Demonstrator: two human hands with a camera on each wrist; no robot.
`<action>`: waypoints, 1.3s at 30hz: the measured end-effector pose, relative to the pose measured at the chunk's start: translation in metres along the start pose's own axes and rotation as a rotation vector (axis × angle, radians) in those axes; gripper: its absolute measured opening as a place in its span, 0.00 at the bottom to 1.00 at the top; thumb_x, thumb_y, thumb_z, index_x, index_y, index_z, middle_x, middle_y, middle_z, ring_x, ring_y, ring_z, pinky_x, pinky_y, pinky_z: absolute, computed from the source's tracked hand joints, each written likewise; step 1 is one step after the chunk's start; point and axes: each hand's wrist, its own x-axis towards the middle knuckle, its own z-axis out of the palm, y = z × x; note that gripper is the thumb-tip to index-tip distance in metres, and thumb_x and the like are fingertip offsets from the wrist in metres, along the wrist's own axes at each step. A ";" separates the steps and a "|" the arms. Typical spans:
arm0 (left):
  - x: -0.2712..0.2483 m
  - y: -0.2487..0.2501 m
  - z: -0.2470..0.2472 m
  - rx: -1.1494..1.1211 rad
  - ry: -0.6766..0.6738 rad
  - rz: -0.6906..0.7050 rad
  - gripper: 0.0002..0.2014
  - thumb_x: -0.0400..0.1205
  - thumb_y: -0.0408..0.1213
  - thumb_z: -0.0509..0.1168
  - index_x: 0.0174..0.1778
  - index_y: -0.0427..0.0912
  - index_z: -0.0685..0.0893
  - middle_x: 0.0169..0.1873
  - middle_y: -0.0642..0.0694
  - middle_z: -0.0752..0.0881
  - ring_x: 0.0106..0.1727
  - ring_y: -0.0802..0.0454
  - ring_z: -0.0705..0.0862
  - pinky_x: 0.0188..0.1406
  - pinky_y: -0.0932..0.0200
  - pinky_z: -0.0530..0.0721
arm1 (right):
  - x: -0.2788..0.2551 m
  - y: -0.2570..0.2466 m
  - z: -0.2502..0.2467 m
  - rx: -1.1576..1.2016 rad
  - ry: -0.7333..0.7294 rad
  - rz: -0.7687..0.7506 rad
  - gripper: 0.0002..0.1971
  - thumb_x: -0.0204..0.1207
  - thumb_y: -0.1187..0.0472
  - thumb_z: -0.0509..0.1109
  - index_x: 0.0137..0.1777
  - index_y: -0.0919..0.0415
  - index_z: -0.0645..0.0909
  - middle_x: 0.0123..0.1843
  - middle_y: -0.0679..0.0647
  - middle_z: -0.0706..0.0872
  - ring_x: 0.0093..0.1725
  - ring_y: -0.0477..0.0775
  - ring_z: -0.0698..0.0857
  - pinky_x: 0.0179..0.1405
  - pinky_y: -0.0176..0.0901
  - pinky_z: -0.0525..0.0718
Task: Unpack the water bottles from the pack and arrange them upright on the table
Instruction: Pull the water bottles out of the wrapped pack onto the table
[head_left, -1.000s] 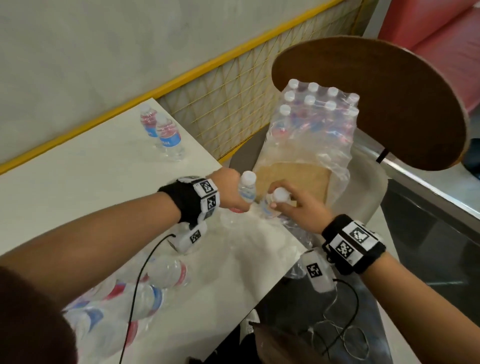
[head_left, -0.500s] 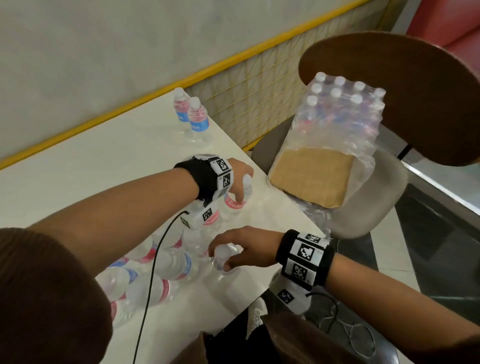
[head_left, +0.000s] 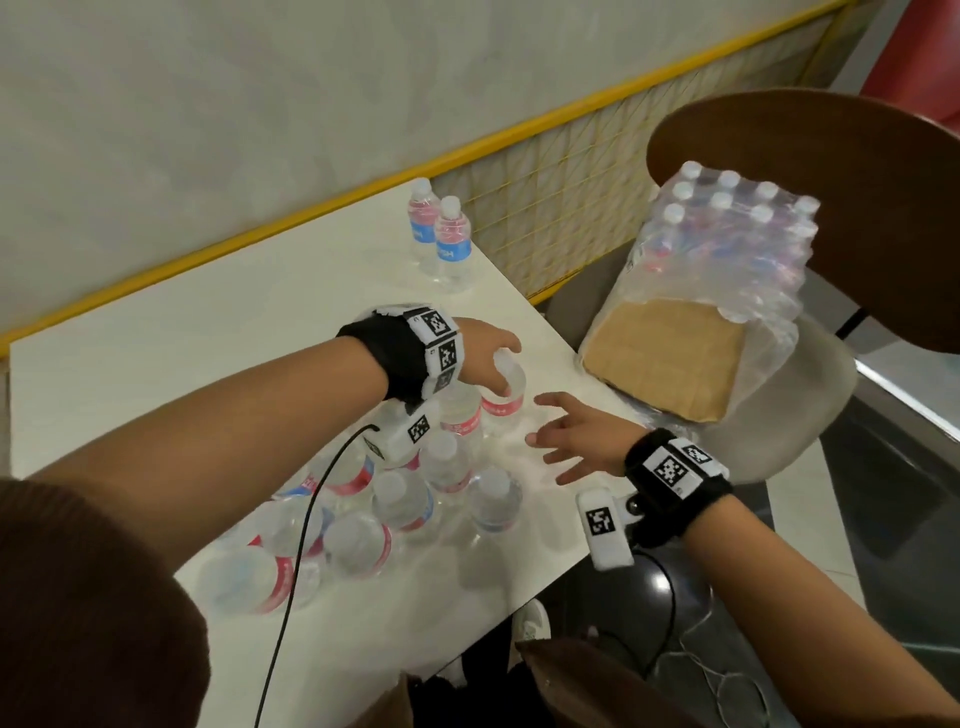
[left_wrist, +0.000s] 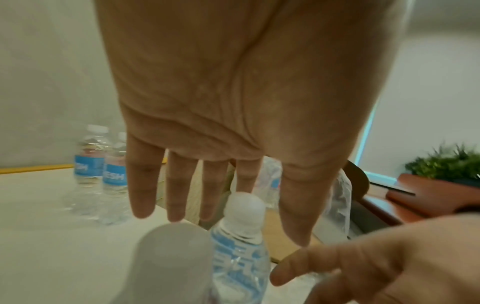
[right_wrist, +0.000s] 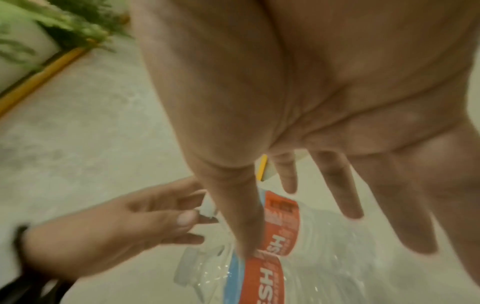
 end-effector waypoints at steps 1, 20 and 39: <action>-0.005 -0.005 0.002 -0.021 0.015 -0.006 0.34 0.80 0.50 0.67 0.80 0.47 0.63 0.77 0.46 0.71 0.76 0.45 0.72 0.75 0.53 0.69 | 0.002 0.004 0.003 0.094 0.000 0.012 0.36 0.77 0.54 0.72 0.80 0.41 0.56 0.74 0.55 0.73 0.70 0.65 0.75 0.59 0.61 0.85; -0.037 -0.034 0.017 -0.028 -0.049 -0.015 0.29 0.82 0.51 0.63 0.79 0.46 0.66 0.75 0.45 0.72 0.74 0.46 0.74 0.72 0.54 0.70 | 0.025 0.037 0.065 0.512 -0.026 -0.065 0.45 0.76 0.67 0.72 0.80 0.33 0.50 0.53 0.53 0.78 0.74 0.63 0.70 0.61 0.64 0.82; 0.072 0.102 -0.025 0.225 0.116 0.086 0.22 0.81 0.52 0.61 0.68 0.44 0.78 0.70 0.38 0.71 0.70 0.37 0.74 0.64 0.45 0.77 | -0.013 -0.016 -0.150 0.843 0.465 -0.626 0.22 0.84 0.65 0.58 0.78 0.56 0.67 0.72 0.47 0.76 0.72 0.54 0.76 0.70 0.56 0.77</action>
